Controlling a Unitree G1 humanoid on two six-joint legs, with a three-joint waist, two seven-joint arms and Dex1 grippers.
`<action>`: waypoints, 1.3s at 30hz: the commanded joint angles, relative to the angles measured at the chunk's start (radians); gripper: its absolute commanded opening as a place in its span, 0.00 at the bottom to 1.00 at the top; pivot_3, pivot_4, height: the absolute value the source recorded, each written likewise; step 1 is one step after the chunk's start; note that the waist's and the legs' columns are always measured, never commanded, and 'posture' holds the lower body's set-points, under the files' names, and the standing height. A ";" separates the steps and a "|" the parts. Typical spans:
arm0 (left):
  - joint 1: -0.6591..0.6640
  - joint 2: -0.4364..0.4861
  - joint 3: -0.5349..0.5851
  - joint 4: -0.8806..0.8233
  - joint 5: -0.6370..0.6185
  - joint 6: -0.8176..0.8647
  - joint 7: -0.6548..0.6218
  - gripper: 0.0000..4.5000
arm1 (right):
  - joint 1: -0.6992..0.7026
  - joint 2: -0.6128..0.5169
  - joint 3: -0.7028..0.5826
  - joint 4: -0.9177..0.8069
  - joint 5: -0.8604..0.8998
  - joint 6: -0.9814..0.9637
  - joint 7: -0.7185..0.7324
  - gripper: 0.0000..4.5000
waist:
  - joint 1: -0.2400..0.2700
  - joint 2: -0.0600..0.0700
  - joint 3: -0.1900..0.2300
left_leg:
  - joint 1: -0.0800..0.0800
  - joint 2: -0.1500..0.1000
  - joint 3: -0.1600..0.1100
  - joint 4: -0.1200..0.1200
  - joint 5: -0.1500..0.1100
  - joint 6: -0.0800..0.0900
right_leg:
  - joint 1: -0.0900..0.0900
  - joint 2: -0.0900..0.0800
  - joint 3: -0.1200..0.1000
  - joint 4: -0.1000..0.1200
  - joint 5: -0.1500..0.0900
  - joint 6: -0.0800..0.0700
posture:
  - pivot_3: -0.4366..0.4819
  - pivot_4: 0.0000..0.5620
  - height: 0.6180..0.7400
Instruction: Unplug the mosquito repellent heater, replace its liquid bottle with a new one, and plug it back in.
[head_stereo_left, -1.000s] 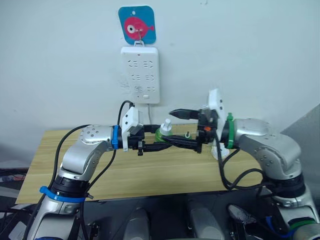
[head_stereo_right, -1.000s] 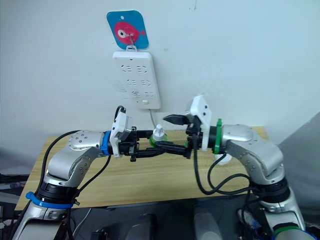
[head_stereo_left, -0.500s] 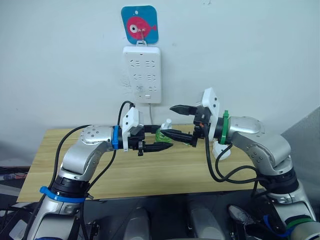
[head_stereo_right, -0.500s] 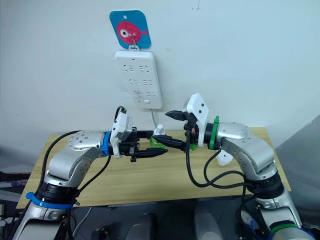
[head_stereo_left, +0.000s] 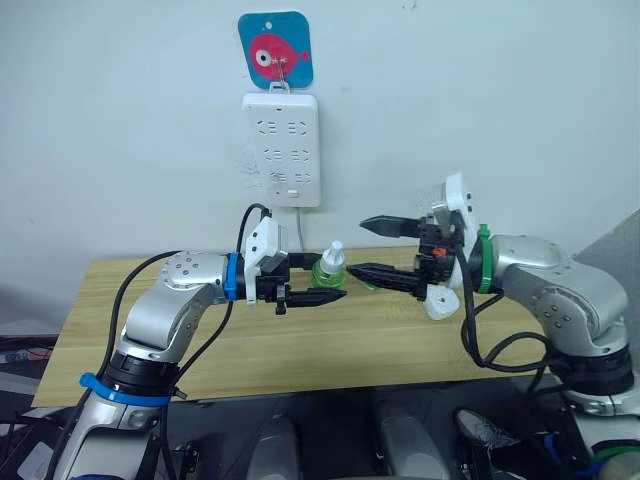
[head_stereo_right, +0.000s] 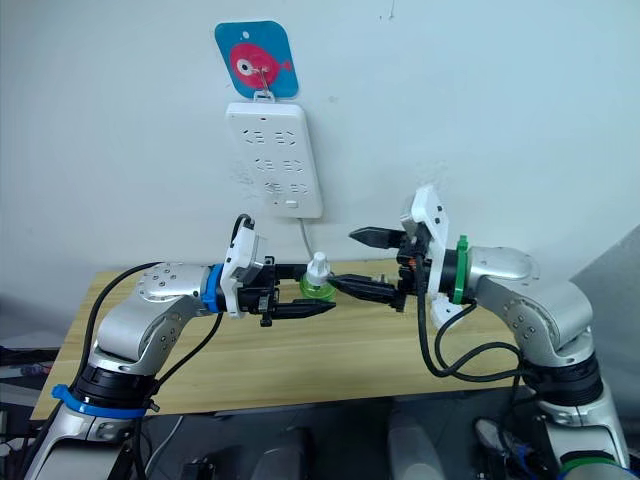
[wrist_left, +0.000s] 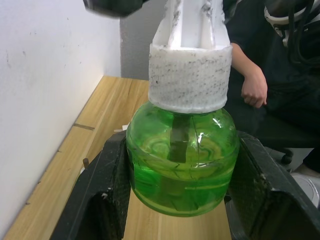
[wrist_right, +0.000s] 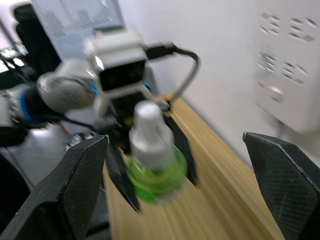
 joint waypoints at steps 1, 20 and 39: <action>-0.007 0.004 0.008 -0.032 -0.004 -0.019 -0.006 0.51 | -0.028 0.008 0.023 -0.020 0.007 -0.007 0.004 1.00 | 0.001 0.000 0.000 | 0.000 0.000 0.000 0.000 0.000 0.000 | 0.000 0.000 0.000 0.000 0.000 0.000 | 0.35 0.30 0.88; -0.006 -0.003 -0.002 -0.022 0.011 -0.028 -0.004 0.51 | -0.077 0.016 0.026 -0.015 0.026 -0.006 0.017 0.07 | 0.002 0.000 0.000 | 0.000 0.000 0.000 0.000 0.000 0.000 | 0.000 0.000 0.000 0.000 0.000 0.000 | 0.35 0.31 0.88; 0.225 0.145 0.039 -0.043 0.109 -0.100 0.014 0.51 | 0.377 0.062 0.105 0.274 -0.539 -0.652 -0.225 0.07 | -0.005 0.006 0.013 | 0.001 0.001 0.002 -0.001 -0.001 0.002 | 0.001 0.001 0.002 -0.003 0.000 0.000 | 0.37 0.47 0.88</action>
